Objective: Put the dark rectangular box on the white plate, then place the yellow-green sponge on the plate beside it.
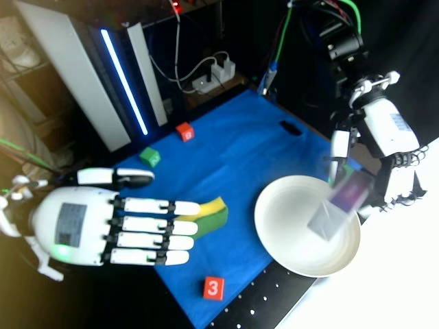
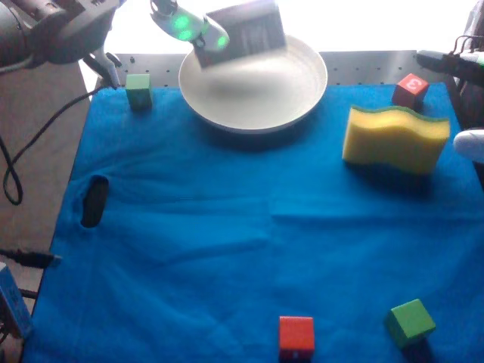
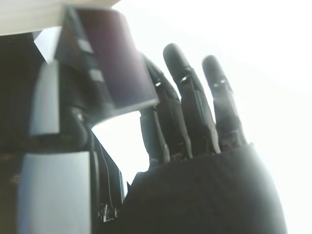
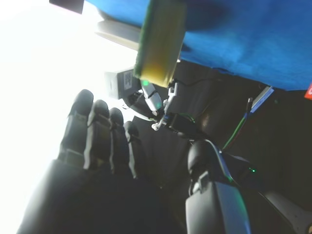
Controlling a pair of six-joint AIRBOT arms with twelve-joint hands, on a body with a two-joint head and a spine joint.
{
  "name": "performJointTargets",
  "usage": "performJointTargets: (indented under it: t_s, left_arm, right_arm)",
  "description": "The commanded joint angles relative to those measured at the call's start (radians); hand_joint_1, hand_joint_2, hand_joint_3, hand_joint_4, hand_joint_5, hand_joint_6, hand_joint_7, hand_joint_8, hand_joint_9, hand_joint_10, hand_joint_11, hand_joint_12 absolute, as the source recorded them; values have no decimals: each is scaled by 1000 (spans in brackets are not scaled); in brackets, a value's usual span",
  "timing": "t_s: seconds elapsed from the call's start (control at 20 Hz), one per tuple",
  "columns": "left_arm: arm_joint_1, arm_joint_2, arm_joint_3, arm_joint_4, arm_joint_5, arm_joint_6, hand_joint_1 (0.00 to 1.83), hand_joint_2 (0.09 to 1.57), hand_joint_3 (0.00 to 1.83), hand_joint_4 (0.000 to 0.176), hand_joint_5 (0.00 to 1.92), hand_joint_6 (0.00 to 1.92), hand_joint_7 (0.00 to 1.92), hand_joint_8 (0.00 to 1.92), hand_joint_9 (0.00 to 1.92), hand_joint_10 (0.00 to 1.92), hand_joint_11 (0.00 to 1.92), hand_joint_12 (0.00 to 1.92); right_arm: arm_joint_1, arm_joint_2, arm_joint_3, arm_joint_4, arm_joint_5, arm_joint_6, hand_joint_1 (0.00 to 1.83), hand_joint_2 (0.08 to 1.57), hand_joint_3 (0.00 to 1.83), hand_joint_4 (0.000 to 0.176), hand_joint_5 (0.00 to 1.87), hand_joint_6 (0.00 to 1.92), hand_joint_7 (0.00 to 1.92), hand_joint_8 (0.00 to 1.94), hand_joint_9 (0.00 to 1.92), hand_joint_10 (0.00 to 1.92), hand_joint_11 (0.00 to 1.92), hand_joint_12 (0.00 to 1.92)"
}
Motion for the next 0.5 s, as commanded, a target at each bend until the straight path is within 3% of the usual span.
performJointTargets:
  t_s: [0.0,0.05,0.1,0.2,0.25,0.3,0.35,0.45]
  left_arm:
    - [-9,-1,-2,-14,-110,-6,879,914,0,154,307,1,305,2,260,0,0,369]
    - [-8,3,-8,-14,-117,-6,879,910,0,172,271,1,241,2,207,1,0,220]
    - [-7,10,-18,-14,-124,-6,884,905,0,175,261,0,208,0,171,0,0,187]
    - [-3,33,-49,-15,-153,-7,866,909,0,176,221,3,128,2,115,3,0,67]
    - [2,49,-70,-15,-172,-7,866,909,0,176,221,3,128,2,115,3,0,67]
    - [7,67,-94,-15,-191,-7,804,923,2,176,185,0,186,8,112,2,0,2]
    - [20,105,-141,-17,-225,-5,816,924,1,176,177,0,188,4,91,0,0,0]
    - [56,178,-225,-57,-291,28,818,916,0,176,140,0,104,0,55,0,0,0]
  right_arm:
    - [14,-2,6,47,112,9,406,1275,0,64,91,0,131,0,128,0,4,450]
    - [14,-2,6,47,112,9,405,1272,0,60,89,0,135,2,132,1,0,464]
    - [14,-2,6,47,112,9,395,1265,0,63,90,0,136,1,138,1,0,497]
    - [14,-2,6,47,112,10,422,1278,3,38,78,1,118,0,135,1,0,458]
    - [14,-2,6,47,112,12,422,1278,3,38,78,1,118,0,135,1,0,458]
    - [14,-2,6,47,112,15,442,1250,3,47,91,0,154,0,140,0,67,252]
    - [15,-2,6,47,112,19,438,1237,0,63,84,0,125,0,117,0,58,225]
    - [16,-1,6,47,112,23,432,1197,0,67,88,1,109,0,113,0,58,215]
